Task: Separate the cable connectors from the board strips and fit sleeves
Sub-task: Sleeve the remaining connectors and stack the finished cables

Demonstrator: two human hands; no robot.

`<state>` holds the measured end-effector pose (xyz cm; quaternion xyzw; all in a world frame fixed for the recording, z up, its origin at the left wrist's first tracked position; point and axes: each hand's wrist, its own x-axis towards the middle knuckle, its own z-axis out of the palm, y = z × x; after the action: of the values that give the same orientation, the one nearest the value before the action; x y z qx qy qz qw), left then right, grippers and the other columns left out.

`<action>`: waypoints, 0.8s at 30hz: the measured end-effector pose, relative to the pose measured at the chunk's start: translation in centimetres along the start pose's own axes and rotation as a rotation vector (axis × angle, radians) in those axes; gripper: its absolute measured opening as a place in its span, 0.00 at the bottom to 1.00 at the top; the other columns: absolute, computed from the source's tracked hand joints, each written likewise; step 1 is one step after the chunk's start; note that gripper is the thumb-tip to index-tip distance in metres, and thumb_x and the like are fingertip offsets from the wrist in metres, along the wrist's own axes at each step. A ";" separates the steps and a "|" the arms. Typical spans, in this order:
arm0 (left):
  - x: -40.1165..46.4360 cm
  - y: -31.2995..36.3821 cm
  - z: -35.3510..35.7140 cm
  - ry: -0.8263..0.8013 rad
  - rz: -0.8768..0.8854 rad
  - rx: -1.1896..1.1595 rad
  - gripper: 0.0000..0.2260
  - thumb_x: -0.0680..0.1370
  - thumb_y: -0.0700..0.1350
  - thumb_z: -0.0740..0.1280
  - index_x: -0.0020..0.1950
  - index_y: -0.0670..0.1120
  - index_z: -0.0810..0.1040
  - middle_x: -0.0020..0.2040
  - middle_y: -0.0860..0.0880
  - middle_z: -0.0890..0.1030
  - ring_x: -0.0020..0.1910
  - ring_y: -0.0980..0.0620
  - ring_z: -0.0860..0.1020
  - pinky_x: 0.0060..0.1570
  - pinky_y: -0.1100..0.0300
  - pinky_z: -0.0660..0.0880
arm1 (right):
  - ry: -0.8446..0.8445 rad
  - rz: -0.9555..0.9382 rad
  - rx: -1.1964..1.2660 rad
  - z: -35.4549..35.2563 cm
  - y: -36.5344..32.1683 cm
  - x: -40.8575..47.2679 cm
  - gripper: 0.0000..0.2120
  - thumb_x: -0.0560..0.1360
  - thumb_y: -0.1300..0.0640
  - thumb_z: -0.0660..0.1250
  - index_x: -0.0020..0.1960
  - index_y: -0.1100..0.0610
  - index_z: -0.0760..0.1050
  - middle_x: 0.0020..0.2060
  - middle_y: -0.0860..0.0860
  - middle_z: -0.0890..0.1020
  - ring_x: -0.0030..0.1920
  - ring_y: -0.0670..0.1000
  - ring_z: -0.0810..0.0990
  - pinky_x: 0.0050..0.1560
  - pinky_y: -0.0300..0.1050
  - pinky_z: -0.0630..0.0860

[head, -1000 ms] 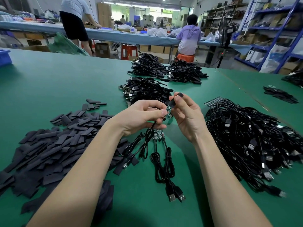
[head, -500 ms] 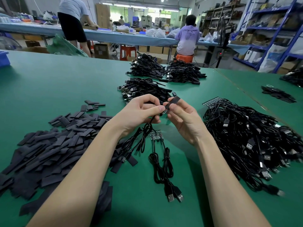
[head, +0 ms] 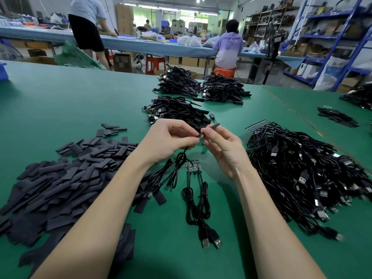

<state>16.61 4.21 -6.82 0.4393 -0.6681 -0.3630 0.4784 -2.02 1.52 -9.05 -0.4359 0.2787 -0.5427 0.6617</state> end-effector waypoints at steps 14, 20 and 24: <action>0.2 0.1 0.3 0.023 0.075 0.073 0.04 0.73 0.40 0.78 0.45 0.44 0.86 0.39 0.49 0.86 0.39 0.54 0.85 0.43 0.66 0.78 | -0.020 -0.002 -0.021 0.0 0.1 -0.1 0.07 0.68 0.59 0.78 0.46 0.55 0.85 0.43 0.51 0.86 0.44 0.47 0.85 0.46 0.35 0.80; 0.2 0.2 0.5 0.039 0.079 0.085 0.03 0.73 0.38 0.77 0.45 0.42 0.86 0.39 0.47 0.86 0.39 0.50 0.85 0.45 0.61 0.81 | -0.030 0.001 0.057 -0.8 -0.3 -0.2 0.06 0.69 0.59 0.77 0.46 0.56 0.87 0.47 0.56 0.87 0.46 0.48 0.86 0.47 0.36 0.81; 0.2 0.2 0.7 0.044 0.078 0.091 0.03 0.73 0.39 0.78 0.45 0.43 0.86 0.39 0.49 0.86 0.39 0.52 0.85 0.44 0.63 0.80 | -0.015 -0.027 0.051 -0.6 0.0 -0.2 0.05 0.69 0.59 0.76 0.45 0.55 0.87 0.47 0.57 0.87 0.43 0.48 0.85 0.45 0.36 0.81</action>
<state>15.85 4.10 -6.76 0.4421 -0.6900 -0.3034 0.4862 -2.57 1.49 -9.40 -0.4265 0.2538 -0.5553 0.6673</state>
